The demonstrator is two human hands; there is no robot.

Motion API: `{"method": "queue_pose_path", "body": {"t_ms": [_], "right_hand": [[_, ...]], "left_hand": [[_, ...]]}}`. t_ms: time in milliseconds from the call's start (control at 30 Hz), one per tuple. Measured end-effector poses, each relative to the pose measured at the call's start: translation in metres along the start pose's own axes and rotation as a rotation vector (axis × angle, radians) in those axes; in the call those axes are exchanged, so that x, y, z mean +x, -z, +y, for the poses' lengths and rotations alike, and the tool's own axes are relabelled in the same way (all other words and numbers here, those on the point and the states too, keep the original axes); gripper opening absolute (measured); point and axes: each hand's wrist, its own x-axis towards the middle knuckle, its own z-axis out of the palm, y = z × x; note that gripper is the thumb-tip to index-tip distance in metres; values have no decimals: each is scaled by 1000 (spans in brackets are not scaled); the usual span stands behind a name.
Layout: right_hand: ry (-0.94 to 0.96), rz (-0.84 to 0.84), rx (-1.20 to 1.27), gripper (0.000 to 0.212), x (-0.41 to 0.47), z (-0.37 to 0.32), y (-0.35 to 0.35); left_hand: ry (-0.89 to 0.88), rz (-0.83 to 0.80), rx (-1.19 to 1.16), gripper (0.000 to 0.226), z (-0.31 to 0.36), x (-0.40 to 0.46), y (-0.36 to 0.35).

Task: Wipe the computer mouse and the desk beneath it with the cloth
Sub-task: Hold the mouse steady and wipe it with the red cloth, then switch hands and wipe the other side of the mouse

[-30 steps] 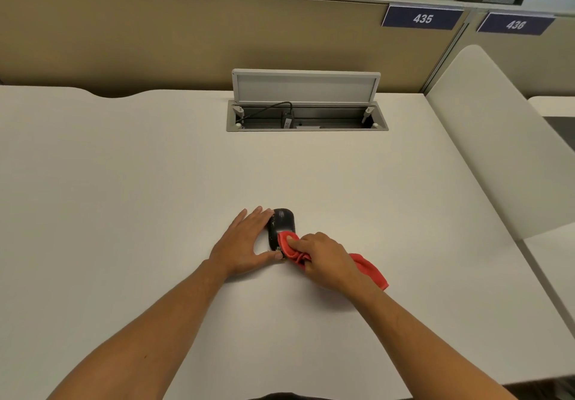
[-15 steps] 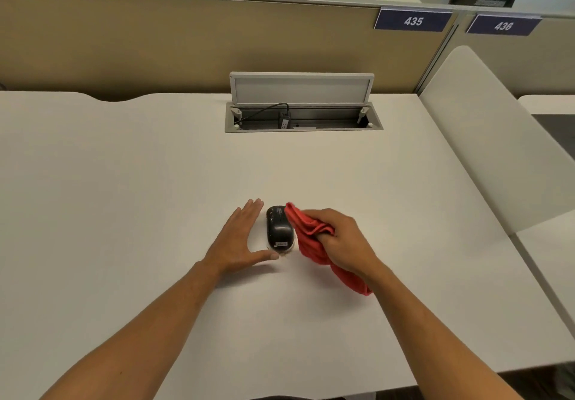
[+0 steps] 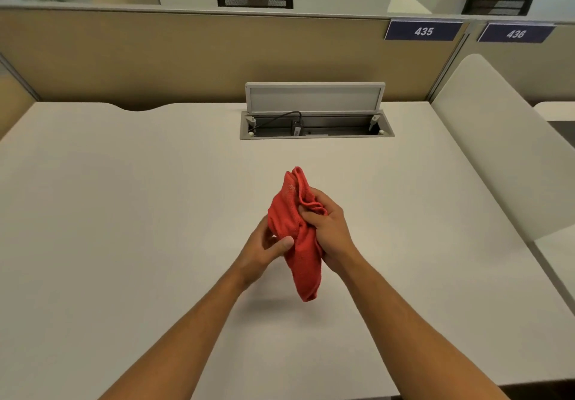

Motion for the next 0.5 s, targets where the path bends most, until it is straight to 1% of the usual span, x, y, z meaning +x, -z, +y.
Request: {"method": "queue_pose_path", "body": {"t_ms": [100, 200, 267, 400, 433, 500], "right_hand": [[2, -6, -18, 33, 0, 15, -13], [25, -7, -39, 31, 0, 24, -22], [48, -11, -135, 30, 0, 26, -22], [88, -54, -352, 36, 2, 29, -17], [99, -55, -385, 38, 2, 30, -16], [116, -61, -432, 38, 3, 30, -13]], "left_hand": [[68, -27, -81, 72, 4, -2, -1], [76, 17, -96, 73, 2, -4, 4], [78, 81, -99, 75, 2, -5, 11], [26, 201, -19, 88, 5, -3, 27], [5, 212, 0, 87, 7, -1, 29], [-27, 235, 35, 77, 11, 4, 35]]}}
